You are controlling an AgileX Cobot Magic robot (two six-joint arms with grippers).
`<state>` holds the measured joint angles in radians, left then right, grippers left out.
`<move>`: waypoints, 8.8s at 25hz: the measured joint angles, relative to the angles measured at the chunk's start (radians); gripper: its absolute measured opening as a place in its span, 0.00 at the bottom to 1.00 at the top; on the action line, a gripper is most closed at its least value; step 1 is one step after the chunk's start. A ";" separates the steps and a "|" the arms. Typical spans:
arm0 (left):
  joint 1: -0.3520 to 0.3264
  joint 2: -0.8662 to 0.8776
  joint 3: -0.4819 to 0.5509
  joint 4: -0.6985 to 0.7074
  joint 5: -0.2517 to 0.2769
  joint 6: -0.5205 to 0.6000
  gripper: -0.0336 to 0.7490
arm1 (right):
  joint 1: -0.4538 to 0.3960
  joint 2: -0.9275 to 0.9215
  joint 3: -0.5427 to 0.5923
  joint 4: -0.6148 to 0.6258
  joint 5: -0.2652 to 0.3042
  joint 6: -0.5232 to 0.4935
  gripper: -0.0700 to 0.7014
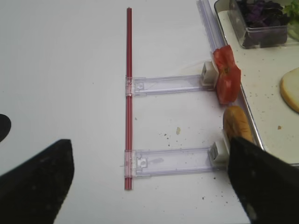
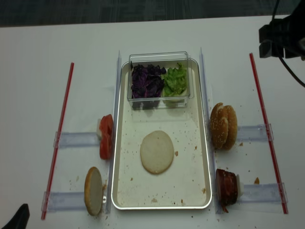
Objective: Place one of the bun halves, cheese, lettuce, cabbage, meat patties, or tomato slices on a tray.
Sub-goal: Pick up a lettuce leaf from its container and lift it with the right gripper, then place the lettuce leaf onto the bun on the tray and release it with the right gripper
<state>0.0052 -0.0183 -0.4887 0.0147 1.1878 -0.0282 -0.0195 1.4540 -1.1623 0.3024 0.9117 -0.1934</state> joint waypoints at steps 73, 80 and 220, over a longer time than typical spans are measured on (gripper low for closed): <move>0.000 0.000 0.004 0.000 0.000 0.000 0.83 | 0.490 0.674 -0.642 -0.060 0.195 -0.029 0.71; 0.000 0.000 0.004 0.000 0.000 0.000 0.83 | 0.490 0.783 -0.753 -0.060 0.229 -0.029 0.71; 0.000 0.000 0.004 0.001 0.000 0.000 0.83 | 0.826 0.466 -0.365 -0.044 0.318 0.114 0.16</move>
<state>0.0052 -0.0183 -0.4842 0.0156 1.1878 -0.0282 0.8067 1.9203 -1.5273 0.2586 1.2299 -0.0793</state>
